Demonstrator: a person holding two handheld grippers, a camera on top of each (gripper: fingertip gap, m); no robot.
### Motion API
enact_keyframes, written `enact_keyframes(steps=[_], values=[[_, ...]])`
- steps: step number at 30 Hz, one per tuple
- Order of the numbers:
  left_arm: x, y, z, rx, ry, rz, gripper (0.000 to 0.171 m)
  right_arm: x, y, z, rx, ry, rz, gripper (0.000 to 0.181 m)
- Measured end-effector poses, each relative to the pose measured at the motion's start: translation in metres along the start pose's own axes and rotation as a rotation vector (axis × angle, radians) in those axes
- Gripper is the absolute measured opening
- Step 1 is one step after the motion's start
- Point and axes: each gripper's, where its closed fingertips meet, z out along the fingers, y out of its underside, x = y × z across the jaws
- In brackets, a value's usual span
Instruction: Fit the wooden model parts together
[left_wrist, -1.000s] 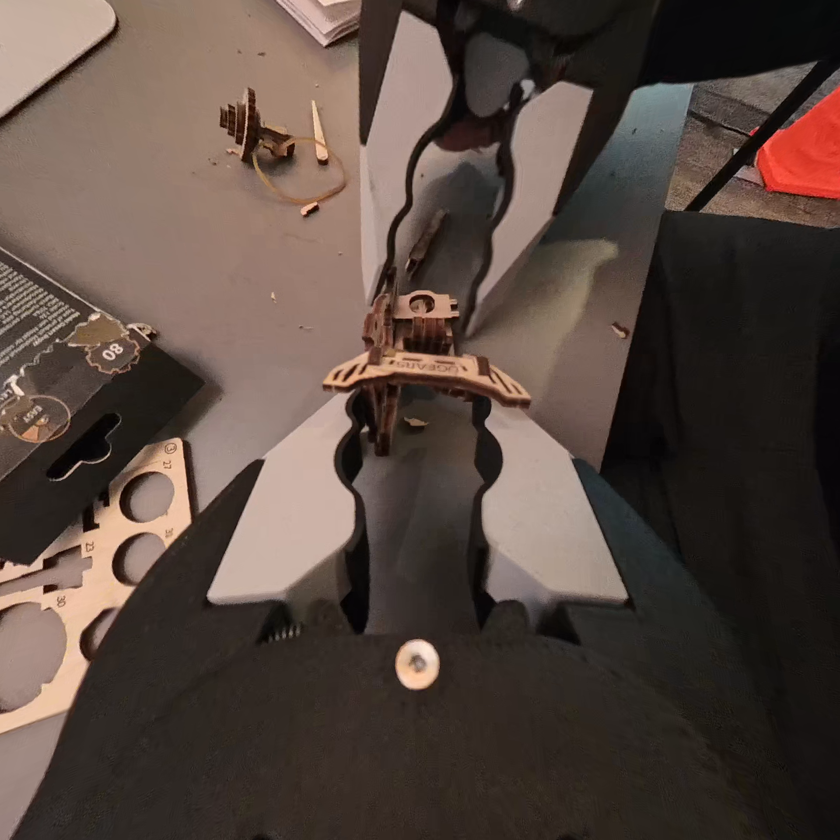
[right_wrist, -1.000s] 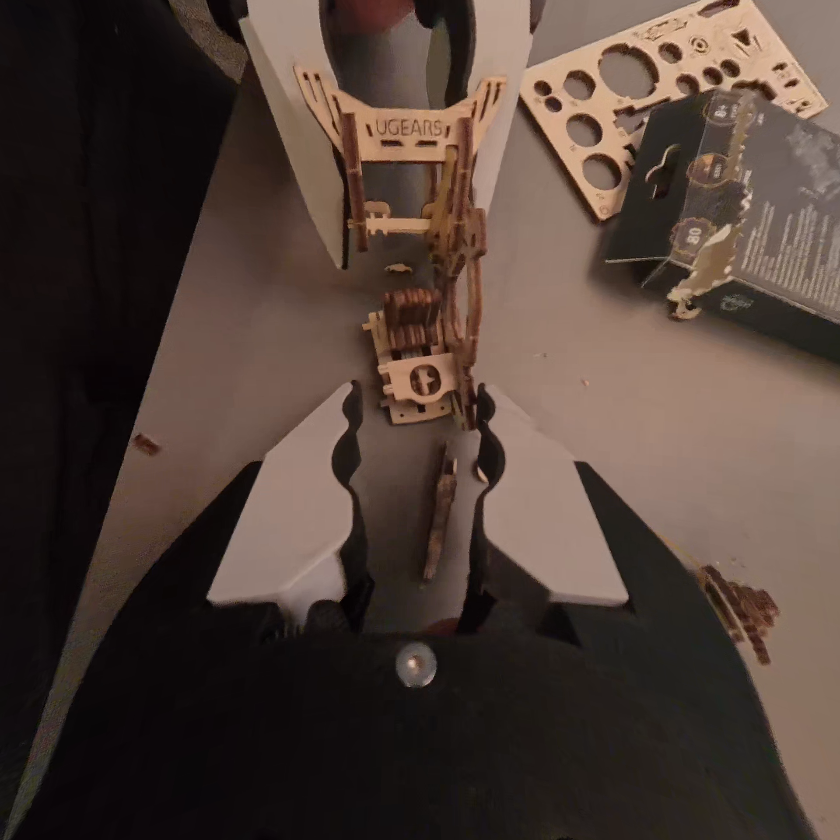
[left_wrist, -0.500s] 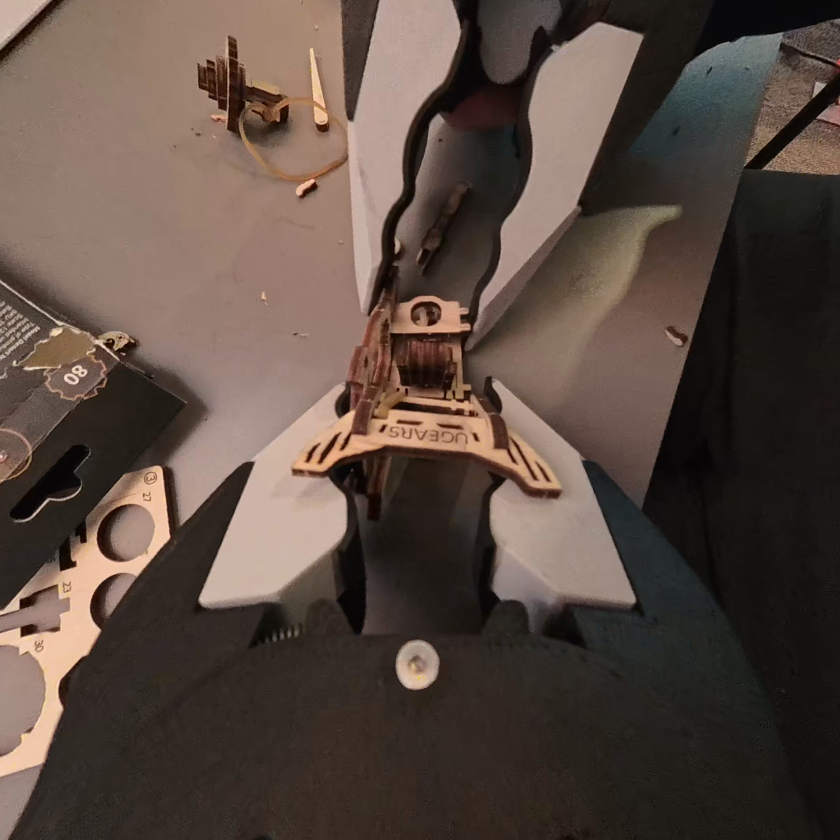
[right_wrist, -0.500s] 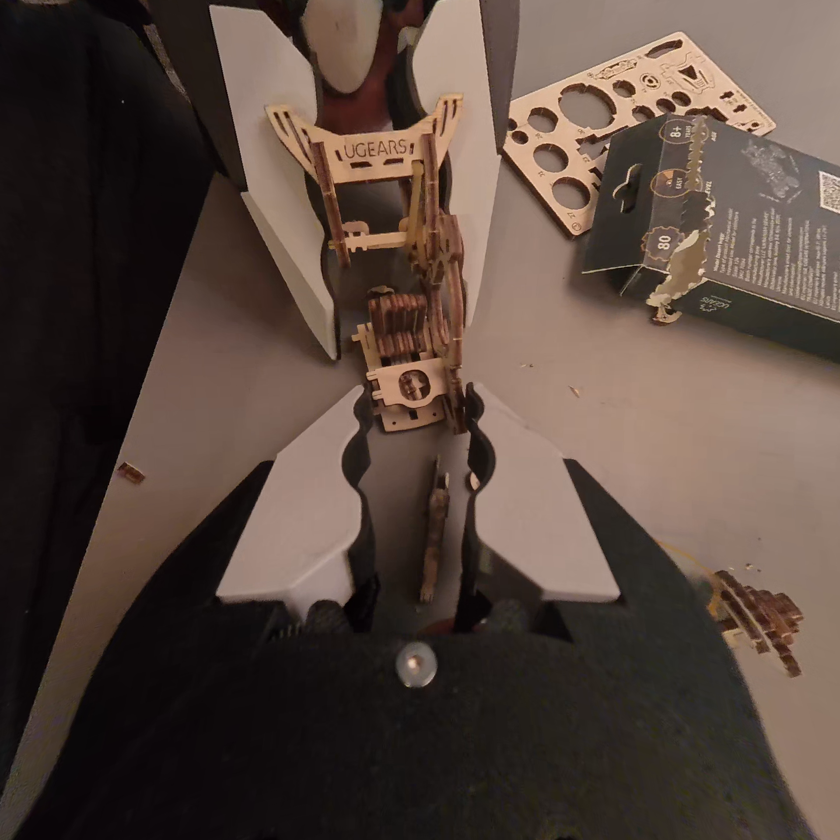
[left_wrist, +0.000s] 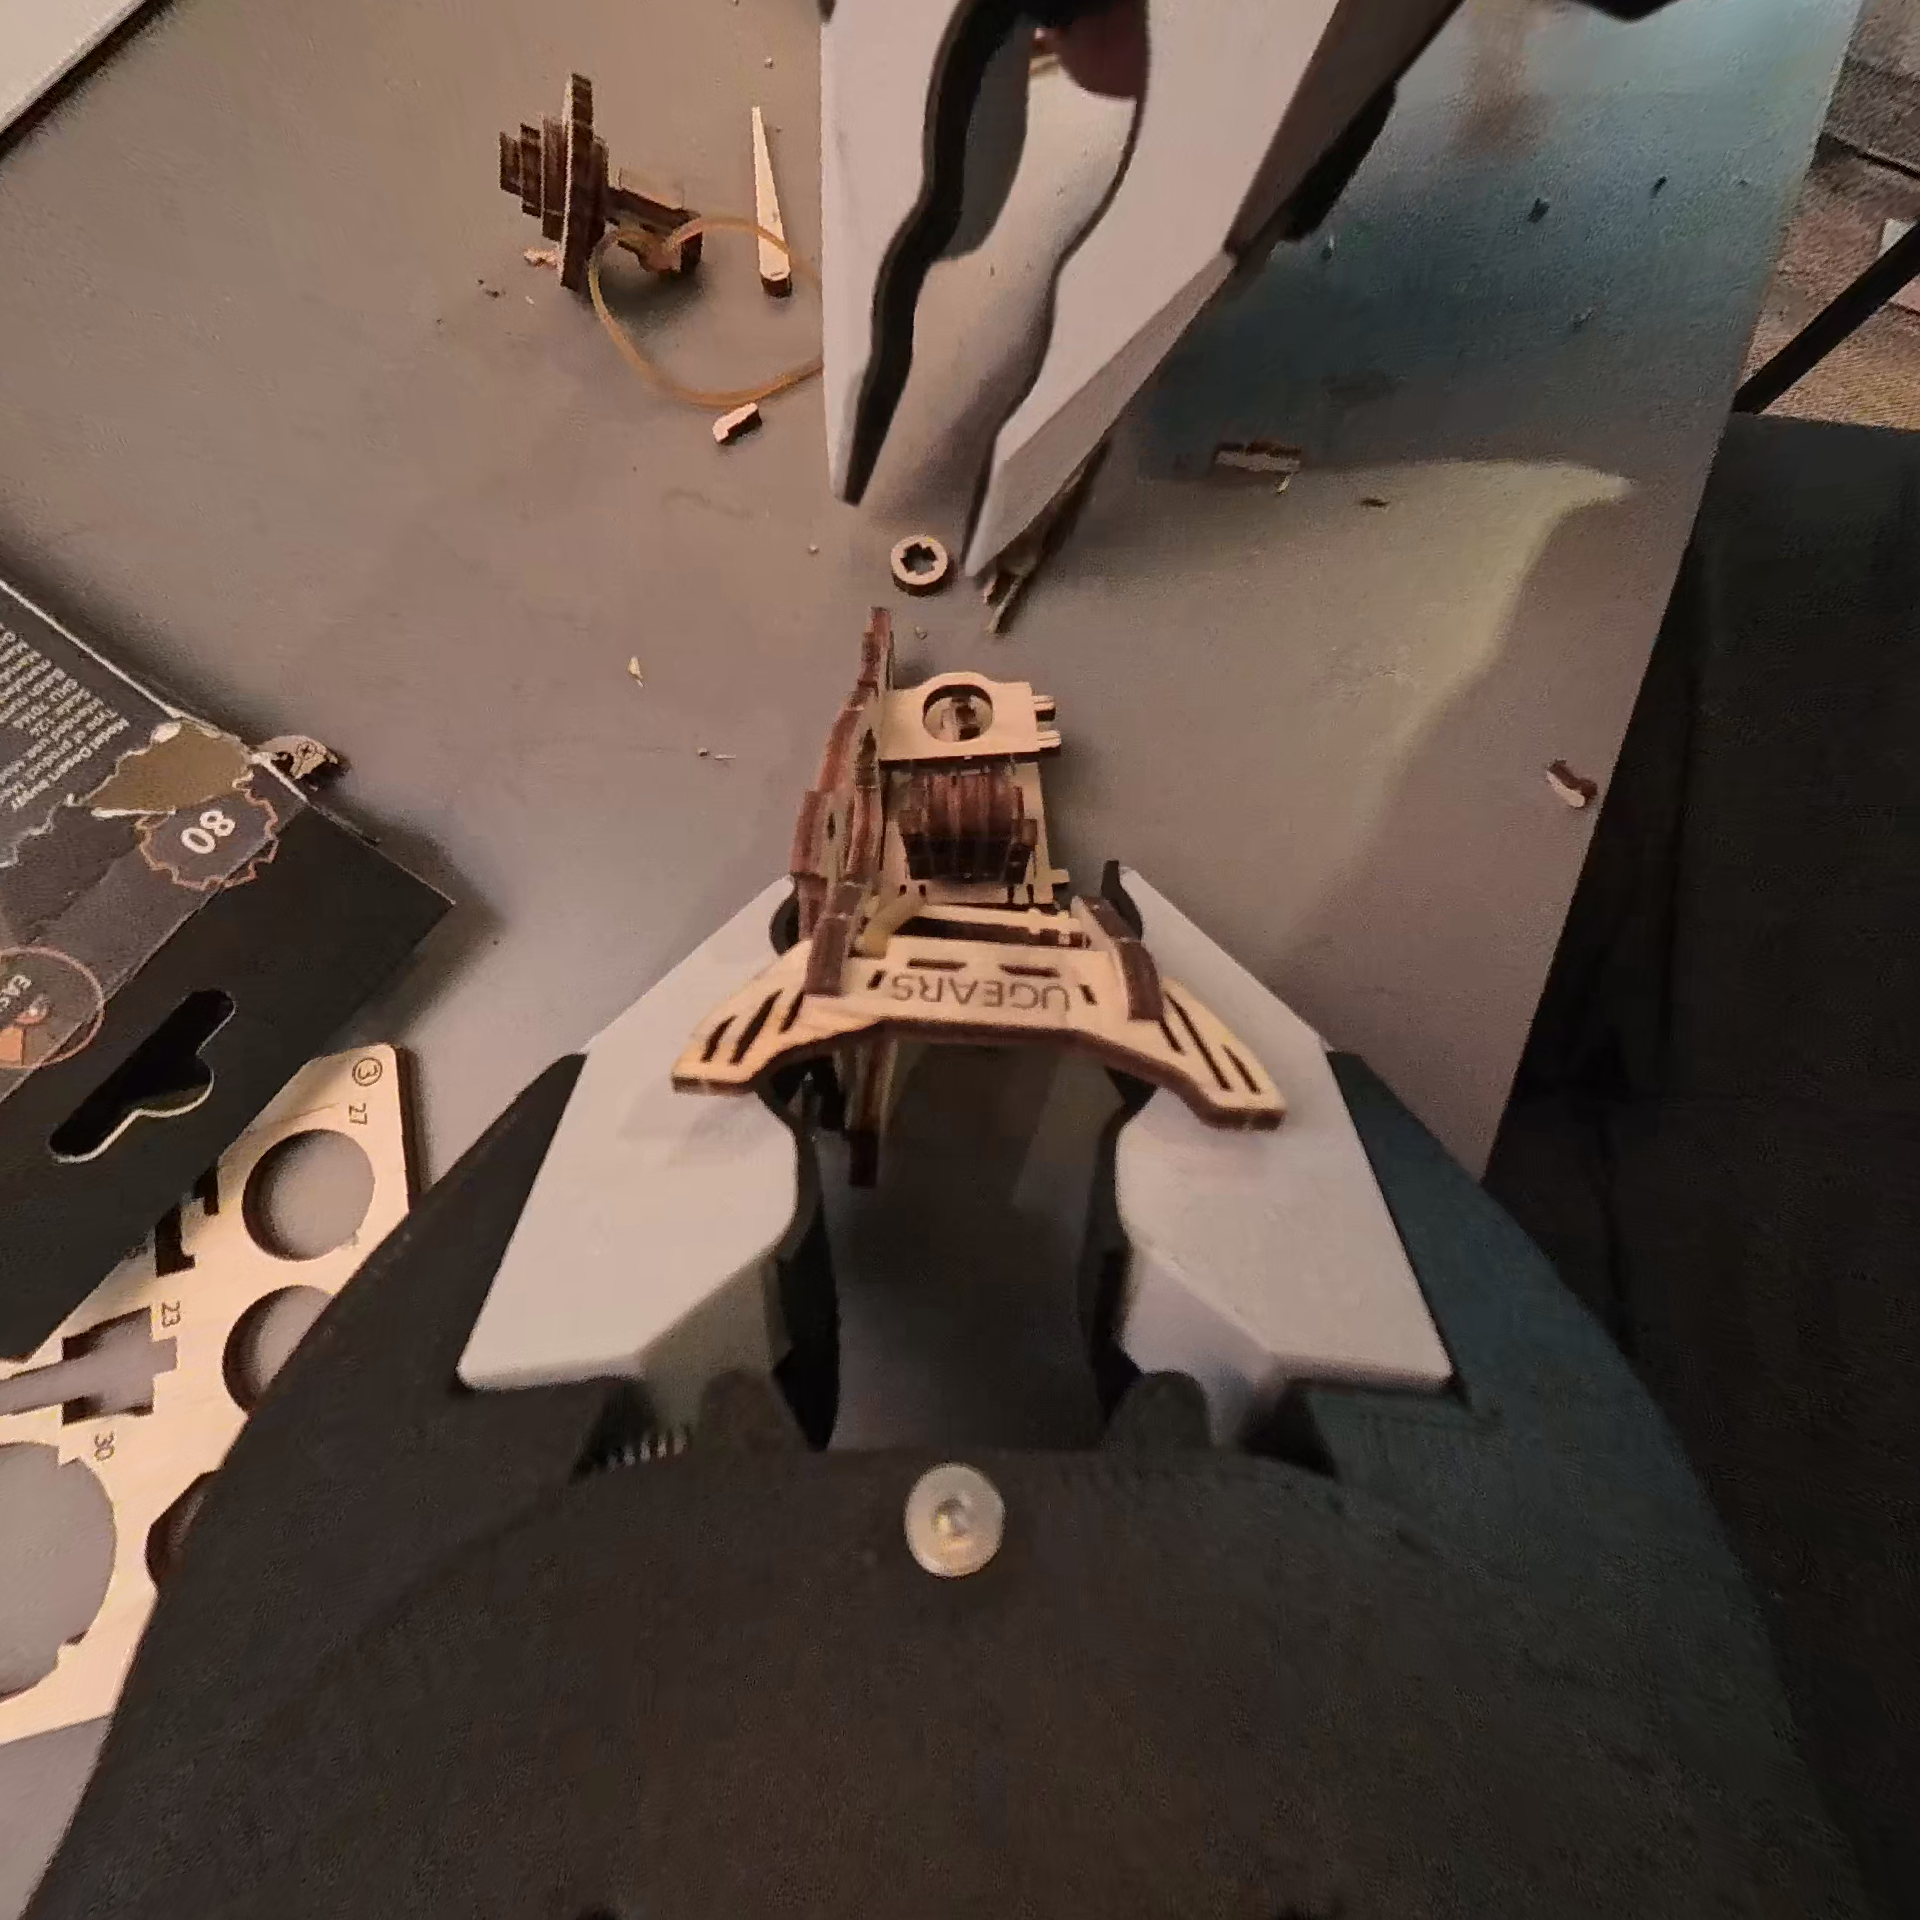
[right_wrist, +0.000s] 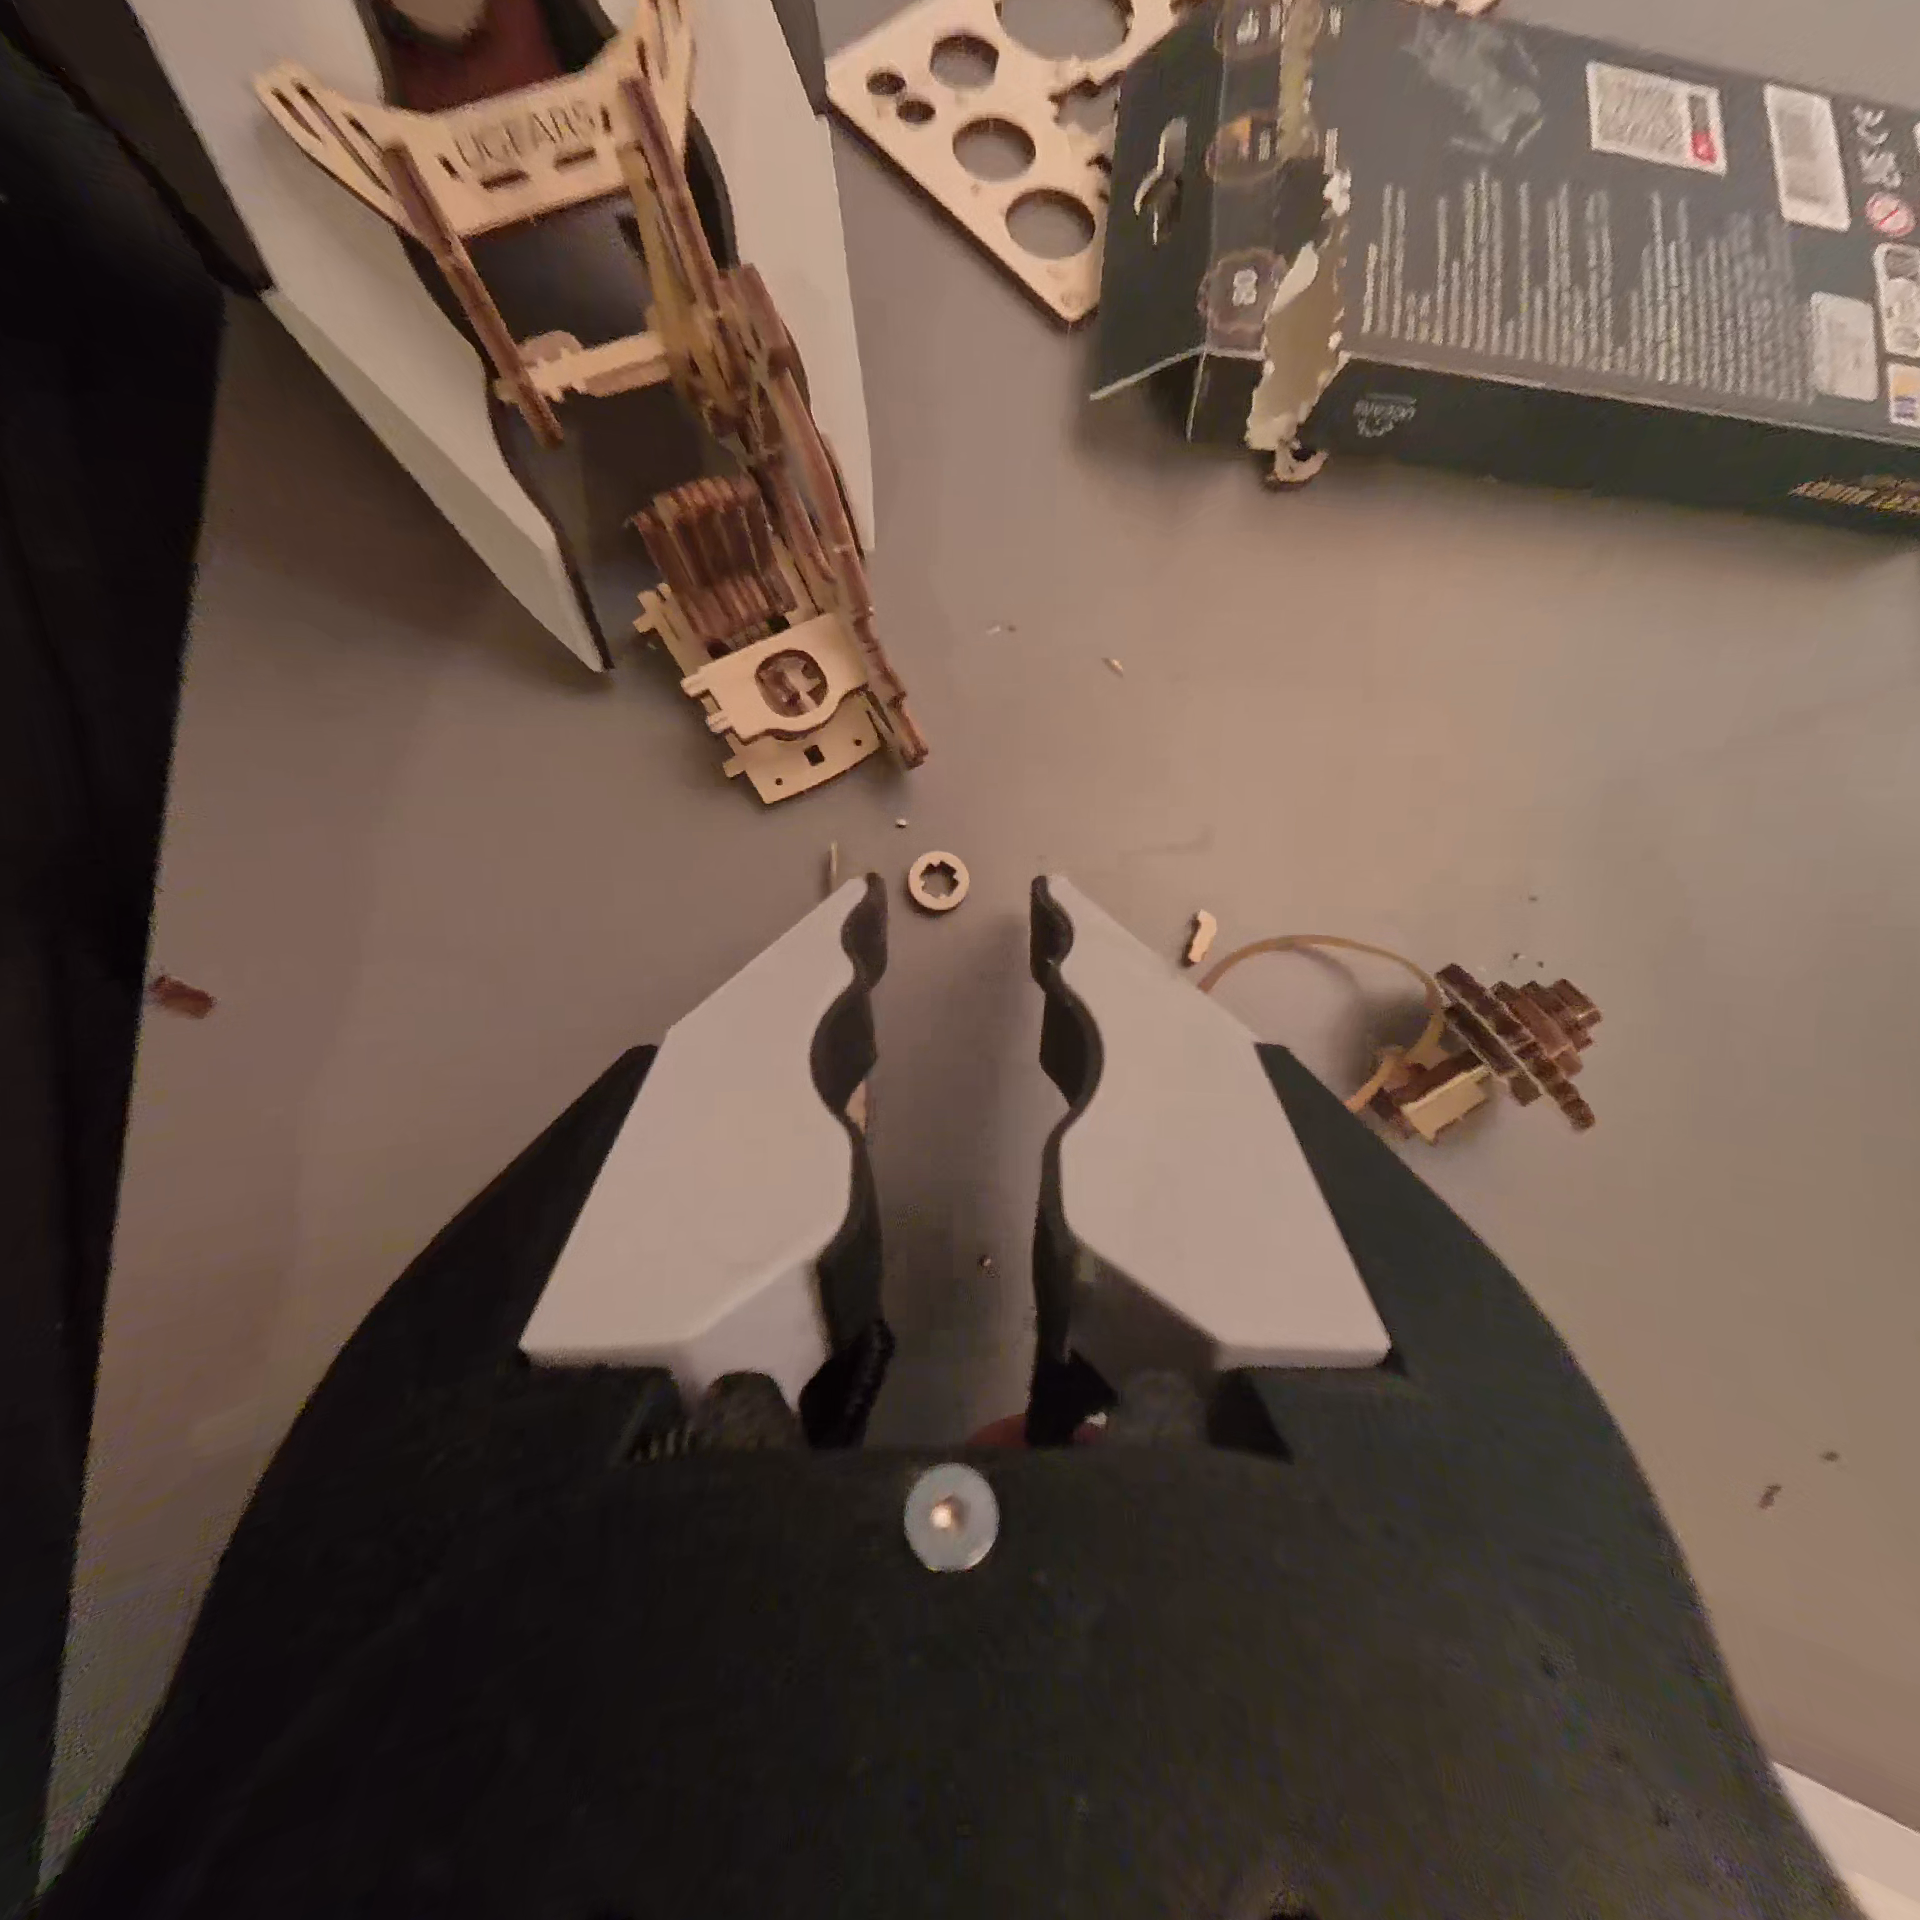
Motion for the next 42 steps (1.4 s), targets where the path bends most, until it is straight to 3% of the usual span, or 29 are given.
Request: enact_keyframes(steps=[5,8,11,16,26,42], values=[[-0.002,0.0,0.0,-0.002,-0.013,0.0,0.053,-0.001,0.0,0.007,-0.004,0.002,0.02,0.009],[-0.004,0.0,0.0,-0.003,-0.029,-0.001,0.053,0.0,-0.002,0.006,0.021,0.001,0.048,0.009],[-0.006,0.001,0.001,-0.007,-0.051,0.002,0.053,-0.004,-0.023,-0.004,0.113,-0.026,0.111,0.008],[-0.006,0.0,0.001,-0.009,-0.06,0.003,0.053,-0.022,-0.04,0.002,0.135,-0.07,0.084,0.008],[-0.006,0.0,0.001,-0.009,-0.061,0.007,0.053,-0.022,-0.039,0.017,0.127,-0.071,0.06,0.008],[-0.006,0.0,0.002,-0.009,-0.06,0.005,0.053,-0.023,-0.041,0.011,0.098,-0.055,0.042,0.014]])
